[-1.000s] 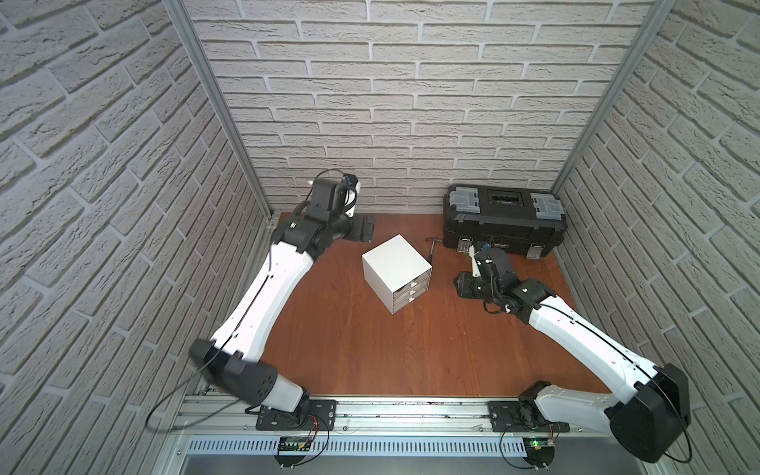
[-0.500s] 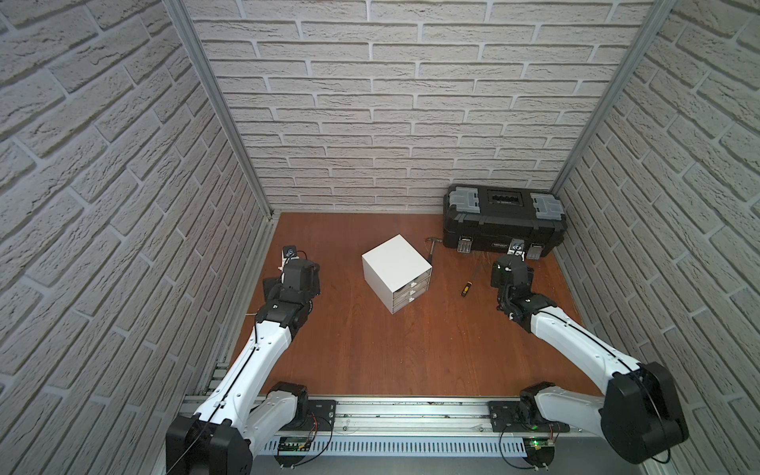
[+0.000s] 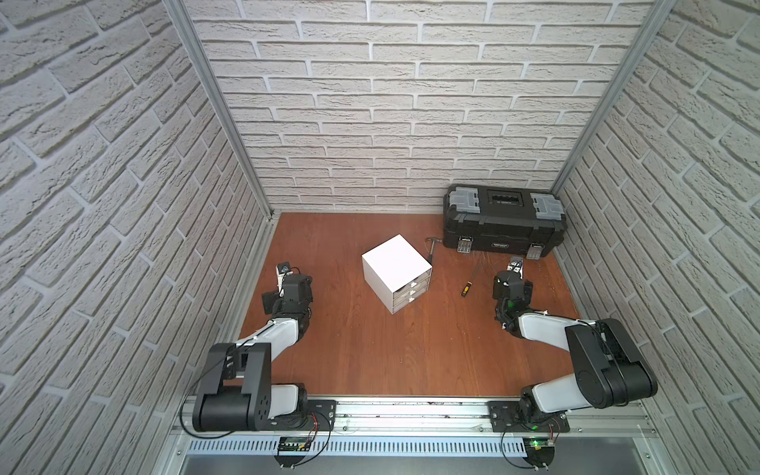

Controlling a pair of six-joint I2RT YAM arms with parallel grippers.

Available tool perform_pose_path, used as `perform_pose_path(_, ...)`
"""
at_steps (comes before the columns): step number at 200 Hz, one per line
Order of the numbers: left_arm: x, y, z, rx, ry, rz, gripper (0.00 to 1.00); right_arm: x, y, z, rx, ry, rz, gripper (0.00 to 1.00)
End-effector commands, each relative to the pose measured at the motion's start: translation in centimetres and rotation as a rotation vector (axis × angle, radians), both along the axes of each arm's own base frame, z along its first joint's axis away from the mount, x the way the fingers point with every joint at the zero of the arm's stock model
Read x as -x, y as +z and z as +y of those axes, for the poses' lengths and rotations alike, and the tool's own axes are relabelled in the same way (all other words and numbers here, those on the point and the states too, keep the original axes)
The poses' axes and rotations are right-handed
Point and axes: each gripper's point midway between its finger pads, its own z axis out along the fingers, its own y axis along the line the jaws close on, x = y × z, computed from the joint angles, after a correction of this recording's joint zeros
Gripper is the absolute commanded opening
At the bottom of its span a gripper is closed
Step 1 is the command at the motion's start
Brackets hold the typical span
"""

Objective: Put the bluetooth earphones in the drawer according to color
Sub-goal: Reset both arms

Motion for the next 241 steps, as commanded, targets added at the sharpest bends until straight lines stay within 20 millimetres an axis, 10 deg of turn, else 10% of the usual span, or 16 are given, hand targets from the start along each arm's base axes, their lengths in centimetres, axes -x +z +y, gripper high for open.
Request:
perform_pose_path(1,-3.0,3.4,-0.4,-0.048,-0.075,-0.174,0.98,-1.1,2.7,0.1,-0.025,0.024,-0.152,0.67)
perform_pose_path(106,-5.0,0.5,-3.7,0.029,-0.334,-0.192,0.98,-2.7,0.6,3.0,-0.101,0.284,-0.141,0.86)
perform_pose_path(116,-5.0,0.4,-3.7,0.028,-0.335,-0.193,0.98,-2.5,0.5,2.9,-0.098,0.277,-0.151,1.00)
perform_pose_path(241,-5.0,0.5,-3.7,0.027,-0.336,-0.197,0.98,-2.5,0.6,2.9,-0.097,0.276,-0.152,1.00)
